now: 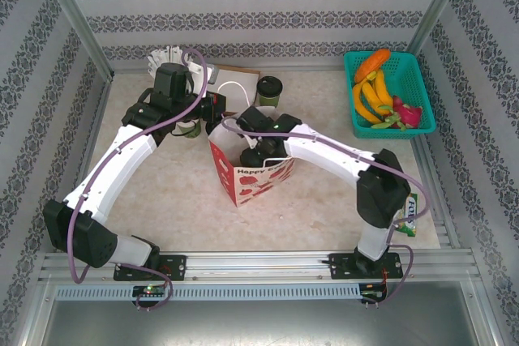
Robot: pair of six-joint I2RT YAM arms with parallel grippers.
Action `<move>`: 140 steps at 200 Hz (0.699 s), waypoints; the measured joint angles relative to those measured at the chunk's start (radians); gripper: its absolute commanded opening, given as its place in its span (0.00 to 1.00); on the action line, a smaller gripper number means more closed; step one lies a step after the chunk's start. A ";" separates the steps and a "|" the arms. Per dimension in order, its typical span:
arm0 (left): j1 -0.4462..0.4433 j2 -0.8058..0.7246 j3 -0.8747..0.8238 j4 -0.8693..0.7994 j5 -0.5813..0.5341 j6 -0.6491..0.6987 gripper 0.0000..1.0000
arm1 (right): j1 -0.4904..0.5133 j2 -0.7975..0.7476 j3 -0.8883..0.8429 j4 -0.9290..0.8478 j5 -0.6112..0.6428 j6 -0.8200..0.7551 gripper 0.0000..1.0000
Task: Pack the takeout coffee
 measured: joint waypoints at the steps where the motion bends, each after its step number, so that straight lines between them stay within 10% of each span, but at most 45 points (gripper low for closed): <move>1: 0.000 0.000 0.000 0.000 0.000 0.000 0.00 | -0.002 -0.005 -0.002 0.003 -0.003 -0.001 0.64; 36: 0.000 0.000 0.002 -0.007 0.000 0.006 0.00 | -0.034 -0.106 -0.041 0.082 -0.058 -0.034 0.79; 45: 0.000 0.000 0.002 -0.013 0.001 0.006 0.00 | -0.043 -0.132 -0.048 0.101 -0.068 -0.044 0.97; 140: 0.000 0.000 0.002 -0.034 0.039 0.029 0.00 | -0.074 -0.388 -0.205 0.359 -0.070 -0.110 0.98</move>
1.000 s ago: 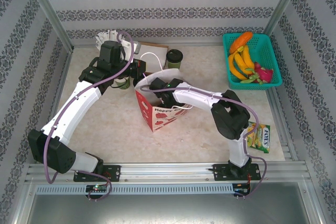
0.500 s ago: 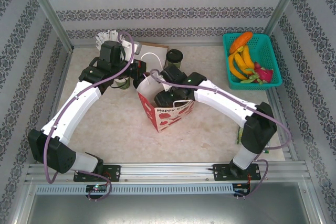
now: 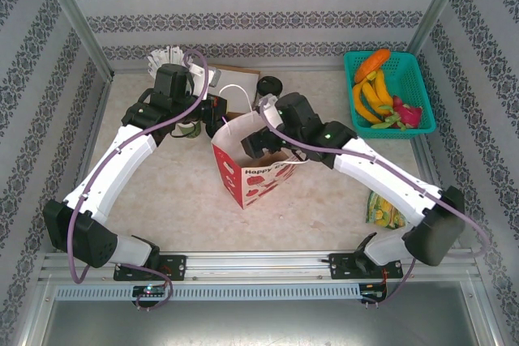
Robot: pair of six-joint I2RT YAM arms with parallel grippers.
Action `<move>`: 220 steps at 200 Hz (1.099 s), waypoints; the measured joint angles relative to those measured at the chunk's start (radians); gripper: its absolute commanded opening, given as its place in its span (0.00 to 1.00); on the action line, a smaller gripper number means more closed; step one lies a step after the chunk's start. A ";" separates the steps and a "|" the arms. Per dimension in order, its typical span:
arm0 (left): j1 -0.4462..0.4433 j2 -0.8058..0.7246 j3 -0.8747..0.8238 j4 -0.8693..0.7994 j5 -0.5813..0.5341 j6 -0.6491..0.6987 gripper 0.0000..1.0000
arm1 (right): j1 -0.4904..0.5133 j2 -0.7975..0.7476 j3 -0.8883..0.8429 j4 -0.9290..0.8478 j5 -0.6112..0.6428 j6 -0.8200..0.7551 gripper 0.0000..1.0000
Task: Pack the takeout coffee
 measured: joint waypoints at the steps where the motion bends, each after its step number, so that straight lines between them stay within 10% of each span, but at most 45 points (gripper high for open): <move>1: 0.000 0.000 0.000 0.000 0.000 0.000 0.00 | -0.001 -0.002 0.000 0.002 0.002 0.000 0.98; 100: 0.000 0.007 0.012 -0.008 0.031 0.057 0.00 | -0.214 -0.108 -0.043 0.241 -0.064 0.089 0.98; 128: 0.001 0.018 0.039 -0.025 0.050 0.088 0.19 | -0.325 -0.045 0.012 0.218 -0.204 0.106 0.98; 146: 0.002 0.028 0.059 -0.048 0.064 0.103 0.57 | -0.385 -0.012 0.018 0.214 -0.284 0.090 0.98; 173: 0.006 0.043 0.106 -0.114 0.065 0.098 0.87 | -0.404 0.035 0.046 0.158 -0.413 -0.002 0.98; 220: 0.006 -0.005 0.144 -0.298 -0.078 -0.013 0.86 | -0.384 0.075 0.098 0.093 -0.543 -0.140 0.98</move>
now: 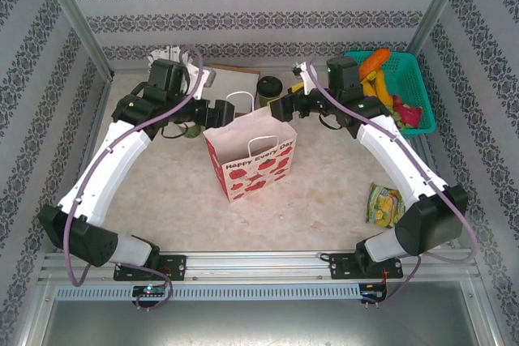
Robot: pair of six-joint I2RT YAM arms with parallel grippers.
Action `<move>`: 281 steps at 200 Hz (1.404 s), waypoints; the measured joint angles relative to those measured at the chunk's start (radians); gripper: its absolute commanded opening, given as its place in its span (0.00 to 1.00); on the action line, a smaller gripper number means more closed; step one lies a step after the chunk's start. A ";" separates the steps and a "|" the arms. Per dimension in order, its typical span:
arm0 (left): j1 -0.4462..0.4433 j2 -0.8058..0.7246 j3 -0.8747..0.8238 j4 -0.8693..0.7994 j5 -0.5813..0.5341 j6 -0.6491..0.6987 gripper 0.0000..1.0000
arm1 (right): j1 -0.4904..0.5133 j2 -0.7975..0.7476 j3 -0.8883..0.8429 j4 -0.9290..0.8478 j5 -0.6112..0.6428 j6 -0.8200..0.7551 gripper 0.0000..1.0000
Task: Pack the takeout coffee
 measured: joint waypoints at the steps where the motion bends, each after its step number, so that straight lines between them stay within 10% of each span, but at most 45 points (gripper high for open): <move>1: 0.000 -0.003 0.000 -0.007 -0.008 -0.006 0.85 | 0.000 0.000 0.000 -0.001 -0.002 -0.002 0.98; 78: -0.073 -0.229 -0.104 -0.230 -0.148 -0.391 0.77 | 0.062 0.057 0.067 -0.056 0.143 -0.068 0.93; 125: -0.147 -0.127 -0.130 -0.224 -0.121 -0.473 0.46 | 0.058 0.153 0.119 -0.102 0.065 -0.056 0.90; 168: -0.144 -0.097 -0.138 -0.236 -0.130 -0.443 0.20 | 0.058 0.166 0.127 -0.179 -0.067 -0.054 0.90; 281: 0.037 0.064 0.043 -0.332 -0.161 -0.108 0.14 | 0.215 0.083 0.093 -0.366 -0.149 -0.087 0.89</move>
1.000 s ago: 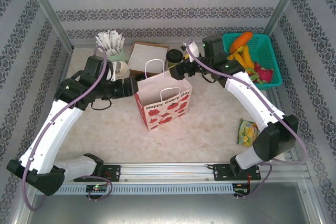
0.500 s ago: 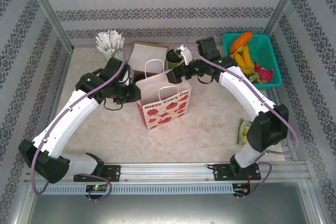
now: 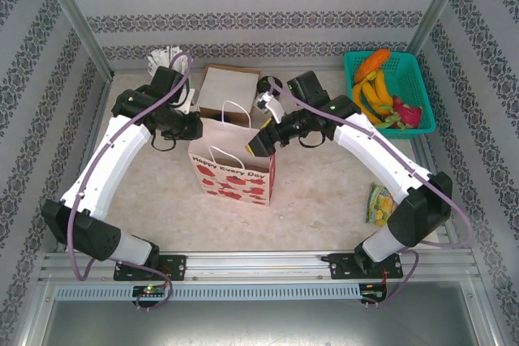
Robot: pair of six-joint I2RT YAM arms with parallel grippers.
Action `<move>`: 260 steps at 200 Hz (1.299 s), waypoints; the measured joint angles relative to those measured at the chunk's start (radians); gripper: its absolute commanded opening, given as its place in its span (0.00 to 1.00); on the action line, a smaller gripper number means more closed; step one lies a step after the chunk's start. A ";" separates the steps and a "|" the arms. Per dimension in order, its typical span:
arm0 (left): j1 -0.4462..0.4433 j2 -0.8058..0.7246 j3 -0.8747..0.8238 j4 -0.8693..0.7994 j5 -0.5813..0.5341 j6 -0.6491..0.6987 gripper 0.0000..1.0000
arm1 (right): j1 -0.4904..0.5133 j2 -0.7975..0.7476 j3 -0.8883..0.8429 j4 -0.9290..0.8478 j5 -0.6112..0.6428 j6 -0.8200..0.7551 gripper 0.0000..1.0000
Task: Pack the takeout coffee
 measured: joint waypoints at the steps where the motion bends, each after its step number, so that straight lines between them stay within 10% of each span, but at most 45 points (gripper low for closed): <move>1: 0.001 0.002 0.001 0.000 0.000 0.002 0.14 | 0.001 0.000 0.000 0.000 0.000 0.000 0.89; 204: 0.023 0.416 0.412 0.130 0.341 0.275 0.13 | 0.130 -0.001 -0.077 0.249 0.205 0.321 0.96; 260: 0.023 0.421 0.427 0.121 0.341 0.307 0.44 | 0.128 -0.018 -0.099 0.294 0.261 0.356 0.98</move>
